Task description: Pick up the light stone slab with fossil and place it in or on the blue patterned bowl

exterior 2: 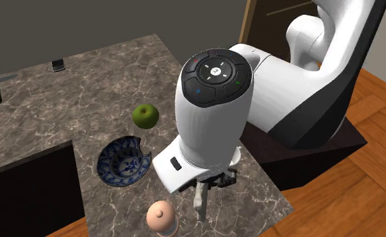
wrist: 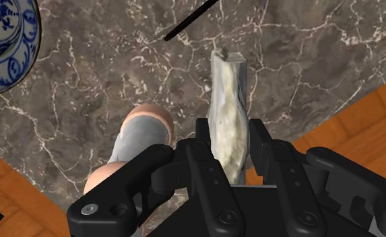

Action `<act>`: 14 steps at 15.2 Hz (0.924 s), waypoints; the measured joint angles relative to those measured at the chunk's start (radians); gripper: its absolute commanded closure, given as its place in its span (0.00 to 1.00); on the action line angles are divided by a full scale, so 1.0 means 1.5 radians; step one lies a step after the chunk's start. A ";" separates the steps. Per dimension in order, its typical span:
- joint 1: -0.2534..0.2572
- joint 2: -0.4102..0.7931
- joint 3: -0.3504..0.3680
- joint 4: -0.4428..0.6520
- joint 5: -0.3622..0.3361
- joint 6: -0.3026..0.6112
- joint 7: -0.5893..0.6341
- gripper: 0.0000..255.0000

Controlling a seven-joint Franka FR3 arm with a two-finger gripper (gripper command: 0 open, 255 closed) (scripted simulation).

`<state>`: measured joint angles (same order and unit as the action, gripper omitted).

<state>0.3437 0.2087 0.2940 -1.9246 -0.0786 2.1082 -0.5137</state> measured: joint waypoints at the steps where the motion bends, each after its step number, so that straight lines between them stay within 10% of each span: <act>1: 0.000 -0.002 0.000 0.003 0.001 -0.005 -0.001 1.00; 14: -0.087 0.112 -0.060 0.196 -0.010 -0.081 -0.153 1.00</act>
<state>0.2139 0.3771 0.2035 -1.6306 -0.0929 1.9862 -0.7436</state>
